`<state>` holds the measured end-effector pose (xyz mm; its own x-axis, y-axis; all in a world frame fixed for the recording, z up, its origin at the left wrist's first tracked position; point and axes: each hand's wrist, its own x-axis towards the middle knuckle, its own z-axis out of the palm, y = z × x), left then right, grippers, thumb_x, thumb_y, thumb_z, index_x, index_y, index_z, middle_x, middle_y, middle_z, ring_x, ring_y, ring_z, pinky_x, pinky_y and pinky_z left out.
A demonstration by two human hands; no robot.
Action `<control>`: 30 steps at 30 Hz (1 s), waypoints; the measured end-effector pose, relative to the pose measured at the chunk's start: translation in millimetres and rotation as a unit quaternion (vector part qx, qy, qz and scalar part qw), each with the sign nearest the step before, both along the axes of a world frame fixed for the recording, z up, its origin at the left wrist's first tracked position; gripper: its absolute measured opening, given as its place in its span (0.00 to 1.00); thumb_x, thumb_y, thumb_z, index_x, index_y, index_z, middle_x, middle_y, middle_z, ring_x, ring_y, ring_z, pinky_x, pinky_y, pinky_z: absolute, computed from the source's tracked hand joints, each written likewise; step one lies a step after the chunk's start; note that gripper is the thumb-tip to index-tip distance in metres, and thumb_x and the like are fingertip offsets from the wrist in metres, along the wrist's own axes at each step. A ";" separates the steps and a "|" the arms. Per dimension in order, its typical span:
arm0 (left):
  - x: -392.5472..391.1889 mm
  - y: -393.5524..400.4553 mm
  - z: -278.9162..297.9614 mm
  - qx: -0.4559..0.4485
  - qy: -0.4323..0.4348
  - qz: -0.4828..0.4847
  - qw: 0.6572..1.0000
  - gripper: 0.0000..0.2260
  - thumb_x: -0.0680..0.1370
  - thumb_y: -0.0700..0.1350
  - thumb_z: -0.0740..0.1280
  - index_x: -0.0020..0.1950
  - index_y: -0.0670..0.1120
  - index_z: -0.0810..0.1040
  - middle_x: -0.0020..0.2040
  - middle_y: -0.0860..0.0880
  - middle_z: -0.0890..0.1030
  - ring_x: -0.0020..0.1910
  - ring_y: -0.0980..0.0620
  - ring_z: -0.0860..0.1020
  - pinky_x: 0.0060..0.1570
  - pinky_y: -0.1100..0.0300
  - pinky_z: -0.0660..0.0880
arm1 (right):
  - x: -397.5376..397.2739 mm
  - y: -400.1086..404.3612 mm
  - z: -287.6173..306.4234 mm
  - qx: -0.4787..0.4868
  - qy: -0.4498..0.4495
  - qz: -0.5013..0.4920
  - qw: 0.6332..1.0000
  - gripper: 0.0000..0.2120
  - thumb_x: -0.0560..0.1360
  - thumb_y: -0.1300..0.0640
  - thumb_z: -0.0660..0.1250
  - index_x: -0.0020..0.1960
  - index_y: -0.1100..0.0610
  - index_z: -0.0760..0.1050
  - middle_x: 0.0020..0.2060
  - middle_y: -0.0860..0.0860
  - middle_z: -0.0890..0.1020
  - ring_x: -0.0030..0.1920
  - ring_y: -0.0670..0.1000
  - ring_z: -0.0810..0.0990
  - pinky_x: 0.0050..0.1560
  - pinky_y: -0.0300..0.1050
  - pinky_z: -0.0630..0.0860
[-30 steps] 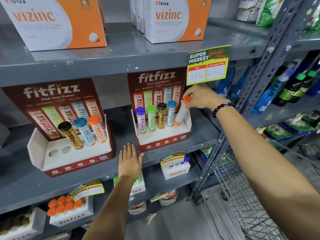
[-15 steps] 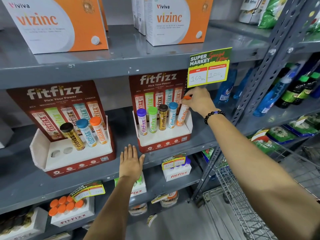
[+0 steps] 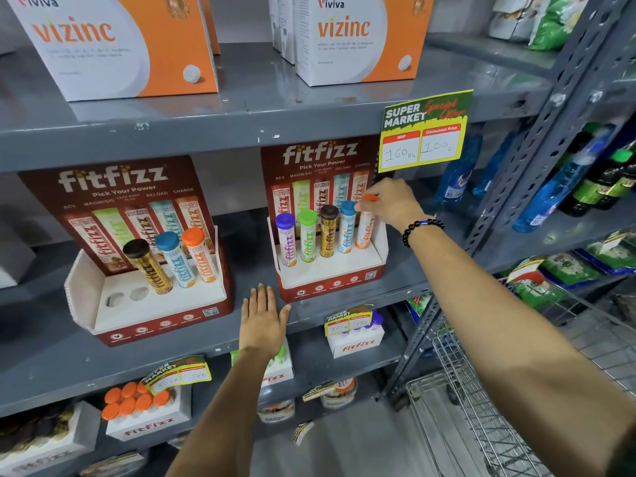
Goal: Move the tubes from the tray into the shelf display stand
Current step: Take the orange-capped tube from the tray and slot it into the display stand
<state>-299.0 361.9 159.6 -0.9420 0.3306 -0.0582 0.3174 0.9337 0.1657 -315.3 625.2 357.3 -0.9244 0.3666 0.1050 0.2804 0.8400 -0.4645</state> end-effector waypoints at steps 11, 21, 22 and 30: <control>-0.5 0.3 0.8 -0.002 0.000 0.002 1.000 0.28 0.80 0.57 0.41 0.75 0.43 0.42 0.77 0.43 0.45 0.75 0.45 0.42 0.72 0.53 0.39 | -1.8 5.9 -12.1 -0.062 0.031 -0.005 0.998 0.17 0.73 0.53 0.71 0.58 0.59 0.80 0.59 0.56 0.81 0.58 0.56 0.79 0.58 0.46 0.75; -3.5 0.1 0.6 -0.001 -0.020 0.001 1.000 0.28 0.80 0.57 0.41 0.75 0.42 0.41 0.77 0.43 0.43 0.75 0.45 0.41 0.73 0.51 0.40 | 6.6 9.2 -21.2 -0.035 0.084 0.009 0.996 0.19 0.77 0.48 0.64 0.62 0.58 0.76 0.58 0.57 0.82 0.56 0.57 0.80 0.55 0.46 0.76; -3.6 0.0 2.0 0.005 -0.028 0.001 1.000 0.28 0.80 0.57 0.41 0.75 0.42 0.41 0.77 0.43 0.43 0.75 0.46 0.41 0.73 0.52 0.40 | 9.4 7.5 -22.2 -0.019 0.103 0.002 0.994 0.19 0.77 0.48 0.63 0.63 0.58 0.76 0.58 0.58 0.82 0.56 0.58 0.80 0.55 0.48 0.76; 38.1 -31.6 8.3 0.127 0.012 0.045 0.991 0.27 0.81 0.56 0.46 0.75 0.44 0.46 0.77 0.46 0.47 0.76 0.50 0.43 0.73 0.57 0.39 | 27.6 -72.4 -24.6 0.102 0.321 0.112 0.935 0.13 0.78 0.60 0.62 0.59 0.65 0.77 0.57 0.62 0.80 0.58 0.62 0.76 0.61 0.55 0.72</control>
